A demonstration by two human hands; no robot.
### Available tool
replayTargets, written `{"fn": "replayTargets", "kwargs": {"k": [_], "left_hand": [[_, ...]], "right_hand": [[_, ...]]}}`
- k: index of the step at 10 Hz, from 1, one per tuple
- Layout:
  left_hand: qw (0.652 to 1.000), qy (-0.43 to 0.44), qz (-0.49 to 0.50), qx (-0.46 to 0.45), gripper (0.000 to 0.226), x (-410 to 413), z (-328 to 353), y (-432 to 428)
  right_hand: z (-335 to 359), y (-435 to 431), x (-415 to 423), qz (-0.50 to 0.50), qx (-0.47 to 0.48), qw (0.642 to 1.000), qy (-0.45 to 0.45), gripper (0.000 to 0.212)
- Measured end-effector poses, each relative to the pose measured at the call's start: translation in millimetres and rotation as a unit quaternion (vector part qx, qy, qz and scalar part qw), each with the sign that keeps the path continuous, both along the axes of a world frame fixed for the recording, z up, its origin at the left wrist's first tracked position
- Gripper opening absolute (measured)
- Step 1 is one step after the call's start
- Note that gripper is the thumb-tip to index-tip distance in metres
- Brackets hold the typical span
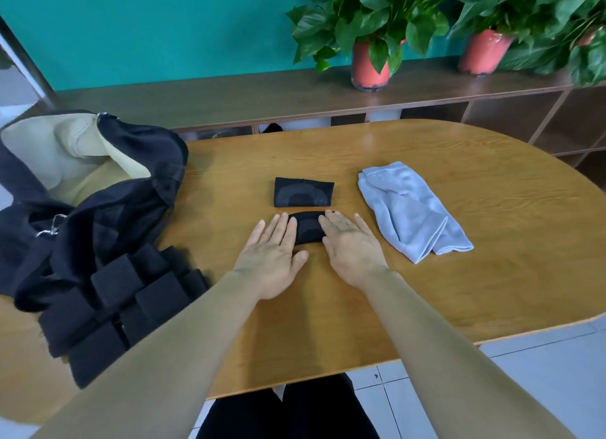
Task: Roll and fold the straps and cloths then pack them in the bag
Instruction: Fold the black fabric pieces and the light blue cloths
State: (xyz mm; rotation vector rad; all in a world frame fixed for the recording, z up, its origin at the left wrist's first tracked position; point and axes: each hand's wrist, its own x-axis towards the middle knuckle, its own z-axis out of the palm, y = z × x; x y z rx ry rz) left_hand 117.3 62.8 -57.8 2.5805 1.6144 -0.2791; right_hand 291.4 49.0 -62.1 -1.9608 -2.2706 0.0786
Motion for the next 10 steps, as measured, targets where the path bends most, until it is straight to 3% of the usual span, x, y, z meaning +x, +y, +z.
{"fn": "replayTargets", "kwargs": {"k": [4,6,7,8,9,10], "left_hand": [[1.0,0.001,-0.001,0.022,0.069,10,-7,40],[0.998,-0.021,0.013,0.052,0.069,5,-1,27],[0.997,-0.031,0.016,0.066,0.068,2,0,13],[0.998,-0.024,0.014,0.059,0.067,2,0,-1],[0.998,-0.021,0.012,0.056,0.067,4,2,-17],[0.998,-0.019,0.004,0.058,0.067,8,3,-32]], "right_hand": [[-1,41,9,-0.007,0.0,1.0,-0.006,0.048],[6,24,20,-0.005,0.042,0.997,0.06,0.05],[4,6,41,-0.055,0.131,0.986,0.09,0.044],[0,-7,68,-0.164,0.189,0.967,0.052,0.037],[6,-24,90,-0.281,0.122,0.952,0.01,0.038],[7,-38,99,-0.32,0.088,0.943,0.013,0.035]]}}
